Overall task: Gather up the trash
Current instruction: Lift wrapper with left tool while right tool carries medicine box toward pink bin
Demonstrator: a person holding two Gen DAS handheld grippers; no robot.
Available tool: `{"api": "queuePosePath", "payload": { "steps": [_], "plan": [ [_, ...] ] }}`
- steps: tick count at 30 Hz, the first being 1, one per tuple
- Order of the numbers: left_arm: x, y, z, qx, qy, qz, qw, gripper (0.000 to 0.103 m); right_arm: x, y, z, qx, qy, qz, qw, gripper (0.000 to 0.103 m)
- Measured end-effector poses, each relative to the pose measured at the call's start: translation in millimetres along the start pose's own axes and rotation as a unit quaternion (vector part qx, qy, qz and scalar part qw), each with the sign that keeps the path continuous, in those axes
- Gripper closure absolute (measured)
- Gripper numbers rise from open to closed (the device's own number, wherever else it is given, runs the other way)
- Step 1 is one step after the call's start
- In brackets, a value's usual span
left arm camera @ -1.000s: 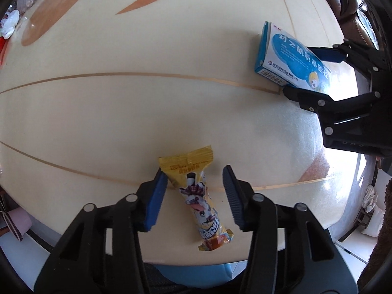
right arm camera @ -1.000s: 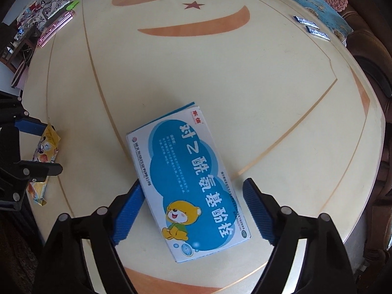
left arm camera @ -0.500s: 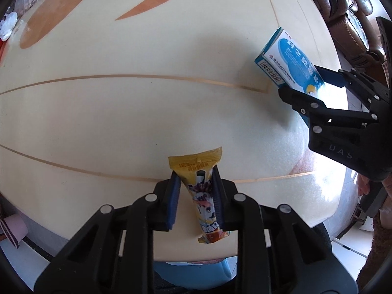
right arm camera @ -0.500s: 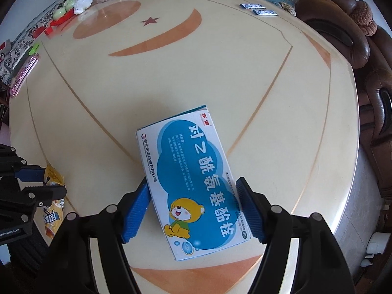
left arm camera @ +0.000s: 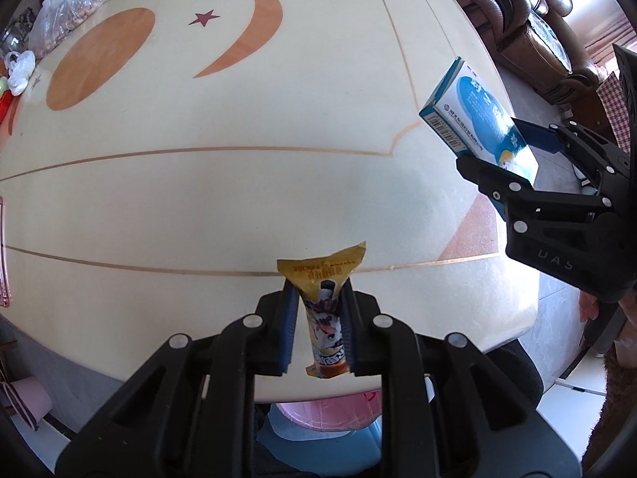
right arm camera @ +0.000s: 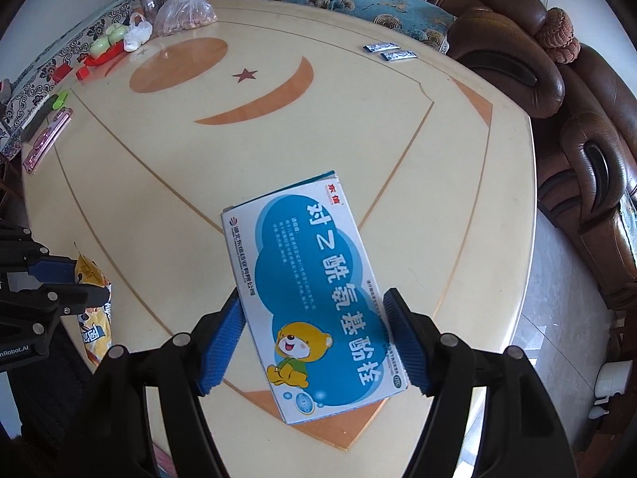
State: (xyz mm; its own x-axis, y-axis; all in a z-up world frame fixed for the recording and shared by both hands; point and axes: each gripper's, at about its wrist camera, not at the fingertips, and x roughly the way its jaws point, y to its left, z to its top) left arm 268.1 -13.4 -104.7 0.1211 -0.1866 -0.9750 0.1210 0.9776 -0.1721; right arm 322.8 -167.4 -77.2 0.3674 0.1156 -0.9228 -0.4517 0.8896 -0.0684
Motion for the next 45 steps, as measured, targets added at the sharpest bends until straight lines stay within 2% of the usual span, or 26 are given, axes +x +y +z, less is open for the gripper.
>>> {"api": "queuePosePath", "payload": {
  "steps": [11,22,32,45],
  "plan": [
    [-61.9,-6.4,-27.1,0.035,-0.062,0.007,0.9975,0.083,-72.1,25.3,-23.4,0.004,-0.040,-0.012,0.999,0.035],
    [-104.6,-18.6,-81.6,0.077,-0.131,0.033,0.9879,0.083,-131.0,72.4,-85.5,0.007,-0.075,-0.017,0.997,0.035],
    [-88.9,-32.0,-146.9,0.115,-0.114,0.017,0.9866,0.083,-139.8,111.9,-159.0,0.018,-0.065,-0.007,0.998,0.035],
    [-27.1,-44.9,-208.3,0.150,-0.079,0.001,0.9855,0.083,-117.1,137.6,-233.3,0.051,-0.056,-0.011,0.997,0.035]
  ]
}}
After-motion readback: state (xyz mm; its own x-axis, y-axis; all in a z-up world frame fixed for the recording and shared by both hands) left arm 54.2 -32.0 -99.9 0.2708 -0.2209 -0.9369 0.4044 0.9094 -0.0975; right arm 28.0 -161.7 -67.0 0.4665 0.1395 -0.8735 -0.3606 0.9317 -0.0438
